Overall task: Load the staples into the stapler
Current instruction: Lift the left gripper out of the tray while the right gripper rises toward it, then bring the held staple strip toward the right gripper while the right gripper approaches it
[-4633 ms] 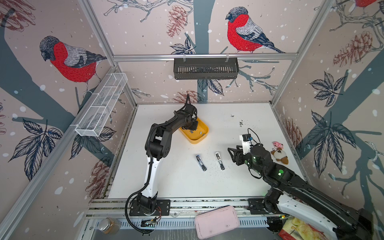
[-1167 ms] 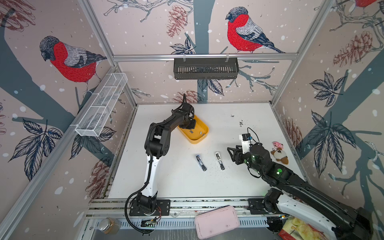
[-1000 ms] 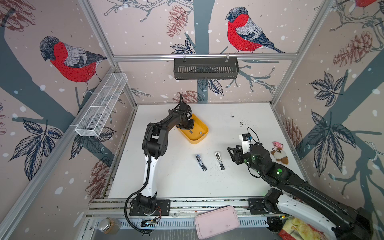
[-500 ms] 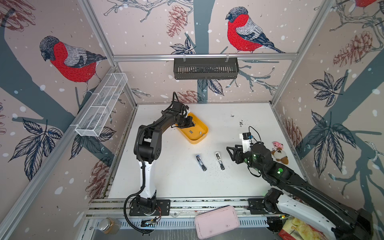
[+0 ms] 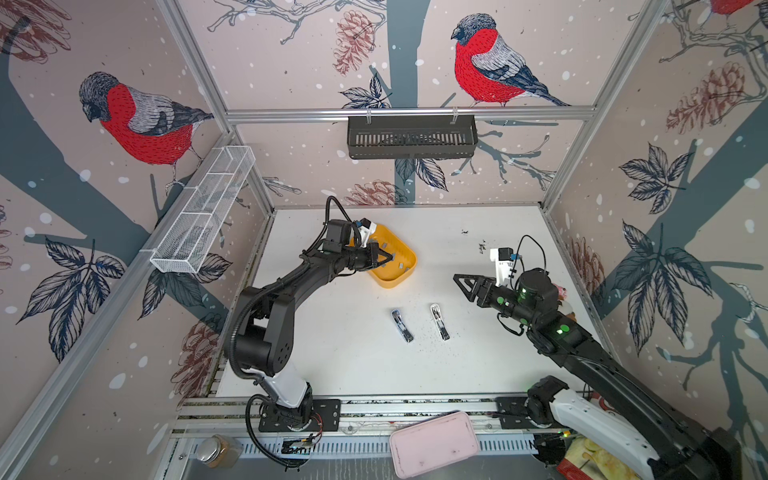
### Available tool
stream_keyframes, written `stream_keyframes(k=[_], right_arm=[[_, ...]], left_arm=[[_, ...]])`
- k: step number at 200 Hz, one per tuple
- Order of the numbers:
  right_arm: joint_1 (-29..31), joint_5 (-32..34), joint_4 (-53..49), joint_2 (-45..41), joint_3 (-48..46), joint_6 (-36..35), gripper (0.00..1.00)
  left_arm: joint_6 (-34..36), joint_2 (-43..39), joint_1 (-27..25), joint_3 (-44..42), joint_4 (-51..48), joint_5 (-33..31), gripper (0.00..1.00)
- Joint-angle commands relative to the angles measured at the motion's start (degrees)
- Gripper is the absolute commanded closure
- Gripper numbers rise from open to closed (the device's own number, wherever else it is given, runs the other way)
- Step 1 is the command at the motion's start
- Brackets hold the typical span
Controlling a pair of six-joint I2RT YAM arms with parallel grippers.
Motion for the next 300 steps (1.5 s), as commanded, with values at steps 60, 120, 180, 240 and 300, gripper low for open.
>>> stream_keyframes(k=[60, 120, 180, 240, 300], right_arm=[[-0.1, -12.1, 15.9, 9.7, 3.4, 9.5, 0.42], [2.6, -14.2, 21.4, 13.9, 6.6, 15.0, 0.43], [7.3, -12.4, 22.0, 17.9, 11.6, 19.2, 0.49], [9.8, -11.4, 23.4, 19.2, 14.1, 19.8, 0.50], [10.8, -11.6, 23.9, 20.2, 14.6, 20.1, 0.50]], left_arm=[[-27.2, -11.7, -1.8, -15.3, 33.3, 11.7, 1.00], [-40.3, -17.9, -3.6, -20.5, 45.1, 11.9, 1.00], [-48.1, -21.6, -6.1, -21.5, 52.1, 11.6, 1.00], [-46.4, -23.2, -7.1, -21.0, 49.7, 11.4, 1.00], [-45.3, -23.4, -8.5, -21.3, 50.2, 11.0, 1.00]])
